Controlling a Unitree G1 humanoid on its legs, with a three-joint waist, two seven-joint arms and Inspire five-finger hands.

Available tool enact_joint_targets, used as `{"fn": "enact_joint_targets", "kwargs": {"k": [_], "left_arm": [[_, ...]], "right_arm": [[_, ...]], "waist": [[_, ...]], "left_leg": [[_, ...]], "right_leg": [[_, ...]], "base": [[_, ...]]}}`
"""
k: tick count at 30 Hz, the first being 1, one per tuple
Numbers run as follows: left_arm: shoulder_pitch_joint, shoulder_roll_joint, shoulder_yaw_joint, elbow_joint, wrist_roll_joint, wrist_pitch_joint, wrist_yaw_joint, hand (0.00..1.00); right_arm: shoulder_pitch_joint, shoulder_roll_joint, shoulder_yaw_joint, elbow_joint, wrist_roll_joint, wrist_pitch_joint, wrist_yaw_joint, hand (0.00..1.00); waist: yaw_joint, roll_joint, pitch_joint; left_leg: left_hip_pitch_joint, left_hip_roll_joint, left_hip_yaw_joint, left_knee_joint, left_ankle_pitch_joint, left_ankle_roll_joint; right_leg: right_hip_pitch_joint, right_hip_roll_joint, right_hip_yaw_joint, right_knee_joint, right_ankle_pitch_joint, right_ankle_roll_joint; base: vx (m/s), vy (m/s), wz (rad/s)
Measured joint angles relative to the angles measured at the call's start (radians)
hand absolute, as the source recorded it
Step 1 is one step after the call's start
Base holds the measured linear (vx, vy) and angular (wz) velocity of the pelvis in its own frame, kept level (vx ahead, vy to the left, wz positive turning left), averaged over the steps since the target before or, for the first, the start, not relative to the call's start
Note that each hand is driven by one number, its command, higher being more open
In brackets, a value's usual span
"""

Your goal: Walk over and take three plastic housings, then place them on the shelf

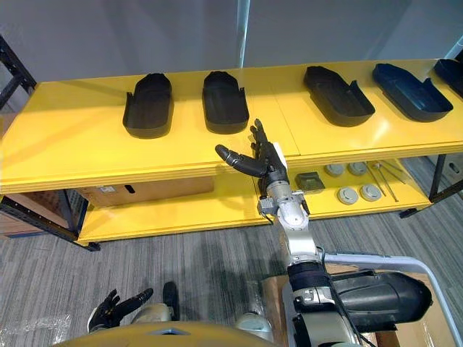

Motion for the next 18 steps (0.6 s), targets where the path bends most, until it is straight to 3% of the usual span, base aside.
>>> {"fn": "enact_joint_targets", "kwargs": {"k": [5,18], "left_arm": [[0.001,-0.01,0.0,0.0,0.0,0.0,-0.011,1.0],[-0.001,-0.012,0.0,-0.002,0.0,0.001,-0.016,1.0]], "right_arm": [[-0.009,0.0,-0.002,0.014,0.008,-0.007,-0.006,1.0],[-0.096,0.0,-0.013,0.125,0.007,-0.024,-0.027,1.0]], "waist": [[0.018,0.01,0.004],[0.024,0.021,0.015]], "left_leg": [[0.0,-0.003,-0.006,0.0,0.001,0.0],[0.009,-0.013,-0.025,0.0,0.003,0.004]], "right_leg": [[0.005,-0.004,-0.009,0.0,-0.001,0.002],[0.029,-0.014,-0.029,0.001,-0.006,0.009]], "base": [[-0.01,-0.006,0.04],[0.0,-0.009,0.05]]}}
